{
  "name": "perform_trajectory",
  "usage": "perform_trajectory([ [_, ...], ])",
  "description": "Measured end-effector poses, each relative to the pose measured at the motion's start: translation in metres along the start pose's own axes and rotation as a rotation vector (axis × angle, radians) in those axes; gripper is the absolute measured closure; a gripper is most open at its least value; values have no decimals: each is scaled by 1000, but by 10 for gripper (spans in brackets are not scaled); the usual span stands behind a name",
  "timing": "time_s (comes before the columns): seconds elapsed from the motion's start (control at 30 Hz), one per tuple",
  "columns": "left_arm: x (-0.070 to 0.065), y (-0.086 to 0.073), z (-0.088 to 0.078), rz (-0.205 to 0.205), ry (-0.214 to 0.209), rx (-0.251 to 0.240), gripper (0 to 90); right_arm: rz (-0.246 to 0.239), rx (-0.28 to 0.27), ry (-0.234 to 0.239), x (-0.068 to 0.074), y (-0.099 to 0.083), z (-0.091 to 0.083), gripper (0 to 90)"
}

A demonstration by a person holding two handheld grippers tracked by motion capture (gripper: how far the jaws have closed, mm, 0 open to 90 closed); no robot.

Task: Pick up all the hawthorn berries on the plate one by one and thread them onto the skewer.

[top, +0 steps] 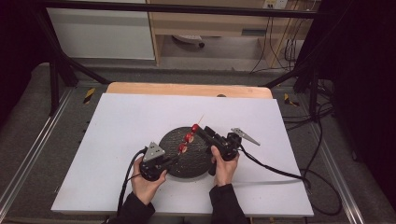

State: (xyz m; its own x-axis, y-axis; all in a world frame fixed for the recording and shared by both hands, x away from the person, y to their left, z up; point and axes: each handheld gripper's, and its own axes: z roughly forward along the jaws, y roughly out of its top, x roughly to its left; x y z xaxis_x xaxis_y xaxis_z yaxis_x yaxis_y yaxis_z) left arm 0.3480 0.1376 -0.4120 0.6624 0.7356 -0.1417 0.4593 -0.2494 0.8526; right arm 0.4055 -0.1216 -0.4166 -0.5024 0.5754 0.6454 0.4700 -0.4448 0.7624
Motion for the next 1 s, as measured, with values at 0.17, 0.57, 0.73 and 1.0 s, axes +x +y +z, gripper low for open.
perform_trajectory([
  [0.17,5,-3,-3,3,0,14,884,-90,78,-12,-4,9,-10,305],
  [0.57,13,-5,-12,10,-10,41,884,-273,330,-82,-22,18,-32,54],
  [0.73,16,-4,-16,18,-6,55,883,-363,443,-100,-28,16,-41,6],
  [1.0,22,5,-19,45,-2,94,884,-444,509,-126,-46,9,-66,5],
])
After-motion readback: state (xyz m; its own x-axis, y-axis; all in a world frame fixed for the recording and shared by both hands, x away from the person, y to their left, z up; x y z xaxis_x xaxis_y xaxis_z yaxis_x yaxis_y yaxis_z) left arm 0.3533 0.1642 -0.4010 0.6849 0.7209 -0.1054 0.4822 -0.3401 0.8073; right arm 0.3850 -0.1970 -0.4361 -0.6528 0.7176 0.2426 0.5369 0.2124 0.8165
